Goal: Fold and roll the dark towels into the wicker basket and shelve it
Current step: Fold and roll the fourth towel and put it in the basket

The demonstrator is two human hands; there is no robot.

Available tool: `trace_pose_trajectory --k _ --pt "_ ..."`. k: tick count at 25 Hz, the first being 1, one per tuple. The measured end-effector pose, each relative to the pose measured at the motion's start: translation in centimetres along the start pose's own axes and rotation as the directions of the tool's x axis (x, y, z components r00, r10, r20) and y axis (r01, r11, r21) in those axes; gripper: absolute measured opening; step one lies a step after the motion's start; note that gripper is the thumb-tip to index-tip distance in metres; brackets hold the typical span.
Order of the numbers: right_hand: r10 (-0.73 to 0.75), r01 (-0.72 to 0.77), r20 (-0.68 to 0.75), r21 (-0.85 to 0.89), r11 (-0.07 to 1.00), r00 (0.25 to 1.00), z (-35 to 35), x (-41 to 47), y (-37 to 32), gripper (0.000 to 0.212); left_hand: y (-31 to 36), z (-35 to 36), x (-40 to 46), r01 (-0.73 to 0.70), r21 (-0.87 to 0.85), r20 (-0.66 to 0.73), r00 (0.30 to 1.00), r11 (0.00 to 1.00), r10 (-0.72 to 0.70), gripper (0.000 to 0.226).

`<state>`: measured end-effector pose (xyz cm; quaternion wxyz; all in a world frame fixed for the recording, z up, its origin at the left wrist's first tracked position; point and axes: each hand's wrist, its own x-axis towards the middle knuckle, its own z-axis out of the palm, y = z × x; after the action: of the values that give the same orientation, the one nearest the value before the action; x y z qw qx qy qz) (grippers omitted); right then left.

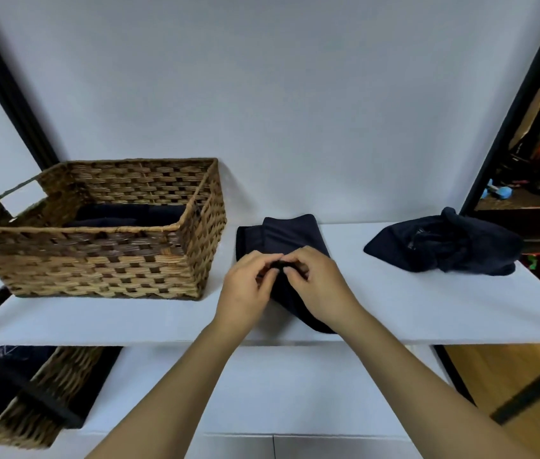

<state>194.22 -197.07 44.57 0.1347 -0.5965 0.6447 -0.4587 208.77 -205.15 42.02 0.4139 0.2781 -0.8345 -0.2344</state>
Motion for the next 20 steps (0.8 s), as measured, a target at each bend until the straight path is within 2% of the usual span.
trace_pose_trajectory --k 2,3,5,6,8,11,13,15,17,20 --pt "0.104 -0.106 -0.025 -0.104 0.989 0.994 0.1 -0.9 -0.1 0.016 -0.1 -0.4 0.6 -0.033 0.018 0.002 0.999 0.999 0.033 0.020" --pt "0.148 -0.153 -0.038 -0.257 0.954 0.988 0.2 -1.4 0.3 0.018 -0.1 -0.7 1.0 -0.037 0.016 -0.010 0.999 0.999 0.037 0.018" --pt "0.220 -0.225 -0.078 -0.564 0.794 0.972 0.1 -3.0 1.4 0.017 0.1 -1.4 1.5 -0.040 -0.015 -0.037 0.999 0.999 0.040 0.014" --pt "0.269 -0.273 -0.105 -0.631 0.726 0.957 -0.2 -3.9 2.0 0.016 0.1 -1.8 1.6 -0.039 -0.027 -0.047 0.998 0.999 0.038 0.013" --pt "0.361 -0.387 -0.171 -0.608 0.694 0.917 -1.4 -5.1 2.7 0.016 -0.3 -2.3 1.8 -0.044 -0.027 -0.036 0.998 0.999 0.043 0.011" --pt "0.408 -0.465 -0.224 -0.371 0.804 0.885 -3.4 -6.2 2.0 0.017 -0.8 -2.4 1.8 -0.026 -0.007 -0.014 1.000 1.000 0.026 0.007" --pt "0.327 -0.378 -0.196 -0.353 0.856 0.924 -4.1 -6.7 1.2 0.022 -0.9 -2.3 2.0 0.006 -0.023 -0.014 1.000 1.000 -0.006 0.008" --pt "0.185 -0.230 -0.141 -0.470 0.852 0.973 -4.5 -7.1 0.8 0.029 -0.5 -2.3 2.2 0.020 -0.038 -0.006 1.000 0.999 -0.020 0.012" --pt "0.038 -0.074 -0.073 -0.590 0.804 0.997 -4.7 -7.1 0.9 0.037 0.0 -2.7 2.5 0.028 -0.047 -0.006 1.000 0.999 -0.028 0.010" --pt "-0.078 0.082 0.039 -0.716 0.693 0.996 -4.9 -6.4 0.8 0.042 0.6 -3.4 3.2 0.032 -0.044 -0.012 0.999 0.999 -0.032 0.008"
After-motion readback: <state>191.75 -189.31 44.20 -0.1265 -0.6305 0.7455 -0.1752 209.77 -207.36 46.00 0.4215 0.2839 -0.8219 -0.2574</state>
